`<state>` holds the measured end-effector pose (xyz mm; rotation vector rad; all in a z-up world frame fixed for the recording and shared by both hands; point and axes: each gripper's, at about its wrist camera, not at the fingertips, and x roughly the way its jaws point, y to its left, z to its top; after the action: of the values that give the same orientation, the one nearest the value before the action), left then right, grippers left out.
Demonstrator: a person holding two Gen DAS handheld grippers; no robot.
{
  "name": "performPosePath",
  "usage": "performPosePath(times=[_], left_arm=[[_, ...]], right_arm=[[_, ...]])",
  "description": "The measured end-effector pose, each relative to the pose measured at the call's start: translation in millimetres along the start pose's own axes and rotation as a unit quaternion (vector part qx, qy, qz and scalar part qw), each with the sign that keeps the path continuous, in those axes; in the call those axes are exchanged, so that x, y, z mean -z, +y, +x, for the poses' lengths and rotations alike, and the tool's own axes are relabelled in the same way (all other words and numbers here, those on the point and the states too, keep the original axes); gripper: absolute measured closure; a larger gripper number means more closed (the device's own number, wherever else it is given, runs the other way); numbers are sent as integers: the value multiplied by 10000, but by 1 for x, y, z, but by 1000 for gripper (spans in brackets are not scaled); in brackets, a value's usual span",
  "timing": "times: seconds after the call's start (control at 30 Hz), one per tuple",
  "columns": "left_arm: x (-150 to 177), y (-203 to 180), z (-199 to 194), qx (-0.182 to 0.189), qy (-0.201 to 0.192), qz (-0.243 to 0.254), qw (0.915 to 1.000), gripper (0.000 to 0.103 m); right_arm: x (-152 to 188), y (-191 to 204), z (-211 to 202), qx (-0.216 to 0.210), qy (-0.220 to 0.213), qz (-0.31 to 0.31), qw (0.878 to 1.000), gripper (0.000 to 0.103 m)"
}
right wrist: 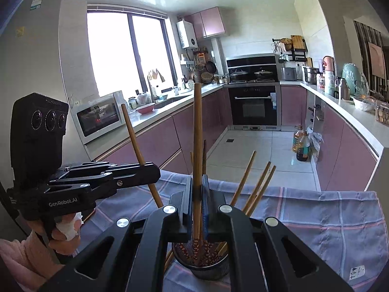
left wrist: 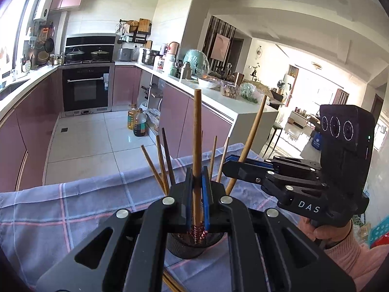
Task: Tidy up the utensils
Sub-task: 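Lower the chopstick into the mesh cup and open the right tool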
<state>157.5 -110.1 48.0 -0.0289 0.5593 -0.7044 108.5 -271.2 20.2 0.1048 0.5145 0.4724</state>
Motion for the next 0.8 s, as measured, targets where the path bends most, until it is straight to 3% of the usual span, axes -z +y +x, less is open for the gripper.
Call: performPosePath(times=[0.33, 0.67, 0.8], left_arm=[[21, -2, 38, 1, 712, 204, 9973, 96], [22, 13, 63, -136, 882, 7, 9960, 95], [27, 18, 64, -186, 888, 0, 9959, 90]], right_arm=[[13, -5, 29, -38, 617, 83, 9981, 97], [16, -18, 44, 106, 739, 350, 9966, 96], [17, -18, 42, 145, 701, 393, 9967, 96]])
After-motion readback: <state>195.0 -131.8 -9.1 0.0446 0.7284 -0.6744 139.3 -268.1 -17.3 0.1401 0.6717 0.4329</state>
